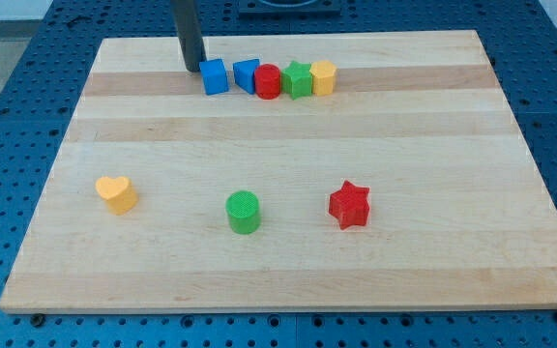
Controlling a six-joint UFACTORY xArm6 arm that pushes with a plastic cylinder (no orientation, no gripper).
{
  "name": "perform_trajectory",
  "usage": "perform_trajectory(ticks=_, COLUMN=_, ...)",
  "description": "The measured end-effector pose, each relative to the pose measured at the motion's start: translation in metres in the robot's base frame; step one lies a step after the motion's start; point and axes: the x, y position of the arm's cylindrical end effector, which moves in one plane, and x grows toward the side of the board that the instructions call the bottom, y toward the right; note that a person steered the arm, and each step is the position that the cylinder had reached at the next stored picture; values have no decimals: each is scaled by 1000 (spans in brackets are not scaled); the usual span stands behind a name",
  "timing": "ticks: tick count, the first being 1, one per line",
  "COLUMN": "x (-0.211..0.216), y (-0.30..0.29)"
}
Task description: Point at the yellow heart
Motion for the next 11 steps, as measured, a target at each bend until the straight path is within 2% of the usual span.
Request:
perform_trajectory(ticks=1, x=-7, y=-42)
perform_trajectory(ticks=2, x=20, y=-88)
perform_trajectory(ticks=6, x=242, y=-94)
perform_trajectory(ticks=7, x=283, y=-75)
perform_trajectory(ticks=8, x=286, y=-39)
perform_trajectory(ticks=9, x=259, y=-3)
perform_trajectory(ticks=10, x=247, y=3)
perform_trajectory(ticks=11, x=265, y=-20)
